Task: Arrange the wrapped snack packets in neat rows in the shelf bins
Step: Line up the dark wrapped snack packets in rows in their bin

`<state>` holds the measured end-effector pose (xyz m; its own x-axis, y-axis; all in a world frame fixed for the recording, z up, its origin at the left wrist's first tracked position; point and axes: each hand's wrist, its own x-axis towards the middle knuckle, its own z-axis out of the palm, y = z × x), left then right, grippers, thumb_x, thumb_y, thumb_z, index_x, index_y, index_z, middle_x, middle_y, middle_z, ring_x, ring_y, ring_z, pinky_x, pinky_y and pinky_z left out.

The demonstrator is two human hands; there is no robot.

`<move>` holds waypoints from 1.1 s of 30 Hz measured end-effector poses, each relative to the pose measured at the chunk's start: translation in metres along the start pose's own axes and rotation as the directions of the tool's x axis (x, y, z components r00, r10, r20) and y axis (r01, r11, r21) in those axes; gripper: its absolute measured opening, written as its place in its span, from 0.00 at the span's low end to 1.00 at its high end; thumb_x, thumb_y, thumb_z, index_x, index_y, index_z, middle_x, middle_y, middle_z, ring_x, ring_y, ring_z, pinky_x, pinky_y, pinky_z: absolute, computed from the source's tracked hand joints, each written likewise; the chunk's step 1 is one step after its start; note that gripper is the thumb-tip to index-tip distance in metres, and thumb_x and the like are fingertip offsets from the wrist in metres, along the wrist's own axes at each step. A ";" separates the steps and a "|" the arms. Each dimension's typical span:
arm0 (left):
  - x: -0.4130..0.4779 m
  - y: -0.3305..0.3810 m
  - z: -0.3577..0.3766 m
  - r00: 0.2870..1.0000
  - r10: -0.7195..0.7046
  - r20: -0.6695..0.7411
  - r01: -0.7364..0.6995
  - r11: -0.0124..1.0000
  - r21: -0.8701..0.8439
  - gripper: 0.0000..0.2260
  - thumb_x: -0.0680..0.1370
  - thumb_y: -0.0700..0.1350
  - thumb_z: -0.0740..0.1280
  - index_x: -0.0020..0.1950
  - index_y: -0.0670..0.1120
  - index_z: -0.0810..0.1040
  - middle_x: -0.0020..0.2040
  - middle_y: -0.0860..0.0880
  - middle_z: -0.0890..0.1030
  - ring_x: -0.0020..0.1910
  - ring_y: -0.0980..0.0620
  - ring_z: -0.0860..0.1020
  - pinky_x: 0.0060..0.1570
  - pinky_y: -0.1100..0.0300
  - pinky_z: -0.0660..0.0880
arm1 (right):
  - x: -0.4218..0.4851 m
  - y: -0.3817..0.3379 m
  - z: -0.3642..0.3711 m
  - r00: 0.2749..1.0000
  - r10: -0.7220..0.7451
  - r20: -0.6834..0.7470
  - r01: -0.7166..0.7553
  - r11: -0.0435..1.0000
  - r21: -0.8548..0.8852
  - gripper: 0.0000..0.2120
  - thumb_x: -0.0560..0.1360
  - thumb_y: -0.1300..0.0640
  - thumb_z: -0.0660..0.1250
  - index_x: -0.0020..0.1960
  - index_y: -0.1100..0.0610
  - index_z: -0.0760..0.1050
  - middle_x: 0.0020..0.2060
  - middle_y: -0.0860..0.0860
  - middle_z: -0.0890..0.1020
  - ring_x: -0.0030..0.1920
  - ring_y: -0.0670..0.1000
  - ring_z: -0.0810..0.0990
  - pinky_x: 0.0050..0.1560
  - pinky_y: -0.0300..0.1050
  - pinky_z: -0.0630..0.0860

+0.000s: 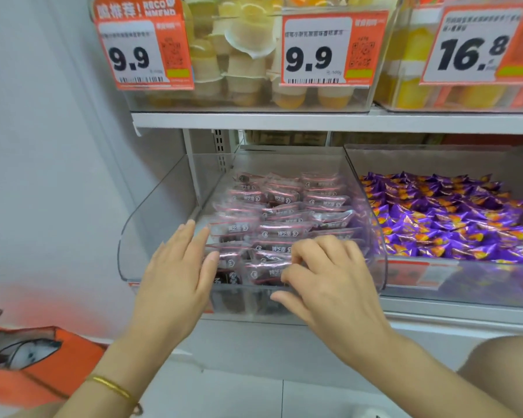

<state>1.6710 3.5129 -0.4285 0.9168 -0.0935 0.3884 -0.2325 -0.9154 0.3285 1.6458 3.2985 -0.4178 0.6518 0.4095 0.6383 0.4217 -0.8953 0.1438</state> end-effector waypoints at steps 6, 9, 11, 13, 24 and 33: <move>0.000 0.001 0.010 0.996 0.040 -0.081 -0.028 0.989 0.145 0.26 0.79 0.55 0.47 0.70 0.44 0.69 0.70 0.44 0.71 0.70 0.46 0.68 0.67 0.46 0.64 | 0.000 0.000 0.012 0.999 -0.030 -0.019 0.030 0.999 0.022 0.13 0.67 0.44 0.66 0.33 0.53 0.76 0.39 0.47 0.76 0.45 0.52 0.70 0.45 0.47 0.62; 0.006 0.000 0.010 0.993 0.020 -0.116 -0.008 0.995 0.103 0.26 0.79 0.55 0.46 0.70 0.45 0.69 0.69 0.45 0.72 0.69 0.48 0.69 0.67 0.48 0.65 | 0.004 0.003 0.013 0.998 -0.035 -0.045 0.037 0.998 0.045 0.14 0.70 0.43 0.63 0.33 0.52 0.76 0.40 0.46 0.75 0.46 0.52 0.70 0.46 0.47 0.62; 0.016 0.001 0.006 0.991 0.023 -0.129 -0.014 0.997 0.070 0.27 0.79 0.56 0.44 0.70 0.45 0.68 0.69 0.47 0.72 0.70 0.49 0.68 0.68 0.51 0.64 | 0.013 0.007 0.014 0.997 -0.010 -0.077 0.015 0.998 0.064 0.15 0.70 0.43 0.62 0.33 0.52 0.77 0.41 0.45 0.76 0.46 0.52 0.70 0.46 0.47 0.62; 0.029 0.002 0.002 0.989 0.057 -0.139 -0.052 0.998 0.040 0.28 0.79 0.56 0.43 0.71 0.45 0.67 0.69 0.47 0.72 0.69 0.50 0.68 0.68 0.53 0.63 | 0.024 0.013 0.016 0.994 0.039 -0.103 -0.030 0.995 0.090 0.15 0.70 0.43 0.62 0.34 0.52 0.78 0.41 0.46 0.76 0.46 0.52 0.69 0.46 0.47 0.62; 0.076 -0.008 0.017 0.992 0.088 -0.085 -0.091 0.996 -0.020 0.30 0.77 0.57 0.41 0.73 0.46 0.64 0.70 0.49 0.71 0.69 0.51 0.67 0.69 0.58 0.59 | 0.050 0.028 0.041 0.991 0.130 -0.004 -0.129 0.988 0.085 0.12 0.67 0.44 0.69 0.33 0.52 0.77 0.42 0.47 0.75 0.47 0.52 0.68 0.43 0.47 0.59; 0.066 -0.012 0.024 1.000 0.019 -0.005 -0.019 0.994 -0.105 0.28 0.77 0.55 0.44 0.76 0.47 0.58 0.75 0.50 0.62 0.74 0.54 0.58 0.70 0.64 0.53 | 0.038 0.022 0.047 0.995 0.080 0.063 -0.083 0.996 0.044 0.13 0.66 0.44 0.68 0.33 0.53 0.78 0.40 0.48 0.75 0.45 0.53 0.70 0.43 0.48 0.62</move>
<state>1.7424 3.5082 -0.4274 0.9105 -0.1087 0.3990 -0.2831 -0.8672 0.4097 1.7091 3.3030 -0.4258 0.7220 0.3468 0.5987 0.3936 -0.9175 0.0567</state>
